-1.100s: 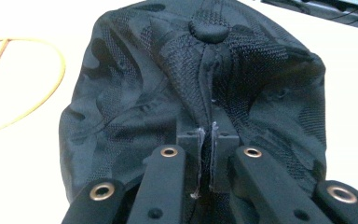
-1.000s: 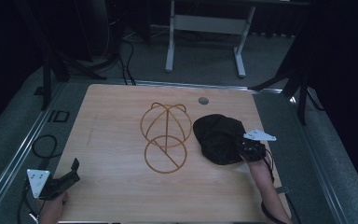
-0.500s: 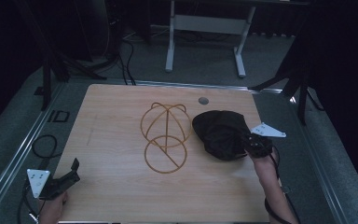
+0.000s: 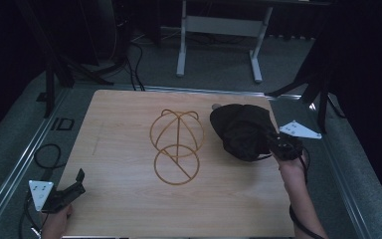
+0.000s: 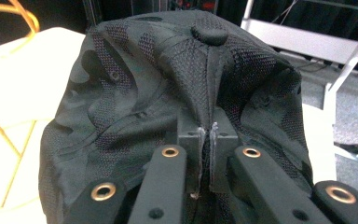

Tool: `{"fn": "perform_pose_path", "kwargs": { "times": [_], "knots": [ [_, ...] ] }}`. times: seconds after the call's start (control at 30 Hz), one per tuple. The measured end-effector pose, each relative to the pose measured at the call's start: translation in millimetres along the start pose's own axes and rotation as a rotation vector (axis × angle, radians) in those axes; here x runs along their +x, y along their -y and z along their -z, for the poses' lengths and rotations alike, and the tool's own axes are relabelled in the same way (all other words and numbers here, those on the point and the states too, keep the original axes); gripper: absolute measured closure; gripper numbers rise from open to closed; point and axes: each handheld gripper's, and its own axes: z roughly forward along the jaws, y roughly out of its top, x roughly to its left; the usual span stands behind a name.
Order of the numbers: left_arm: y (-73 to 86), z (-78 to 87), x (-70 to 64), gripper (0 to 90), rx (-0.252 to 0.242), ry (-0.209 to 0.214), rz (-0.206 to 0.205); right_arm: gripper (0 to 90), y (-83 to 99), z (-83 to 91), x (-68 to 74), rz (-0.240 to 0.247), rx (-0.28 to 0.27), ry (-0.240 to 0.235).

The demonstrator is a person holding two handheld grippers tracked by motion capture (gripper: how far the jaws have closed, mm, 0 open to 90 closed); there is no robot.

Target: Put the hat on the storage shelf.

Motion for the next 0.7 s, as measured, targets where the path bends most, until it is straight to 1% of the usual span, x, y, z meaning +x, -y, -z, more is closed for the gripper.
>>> {"fn": "perform_pose_path", "kwargs": {
  "times": [0.17,0.3,0.43,0.7],
  "knots": [
    [0.1,0.1,0.2,0.6,-0.001,0.001,0.002,86.6,-14.6,8.3,1.2,0.005,-0.028,-0.008],
    [0.1,0.4,0.2,0.6,-0.001,0.002,-0.002,86.5,-27.1,14.5,2.9,0.014,-0.044,-0.006],
    [0.2,0.3,-0.4,0.6,-0.005,0.005,-0.006,86.6,-42.7,20.2,3.8,0.023,-0.062,0.003],
    [0.3,0.6,-0.5,0.6,-0.007,0.006,-0.005,86.6,-77.0,30.8,10.9,0.053,-0.108,-0.007]
  ]
}}
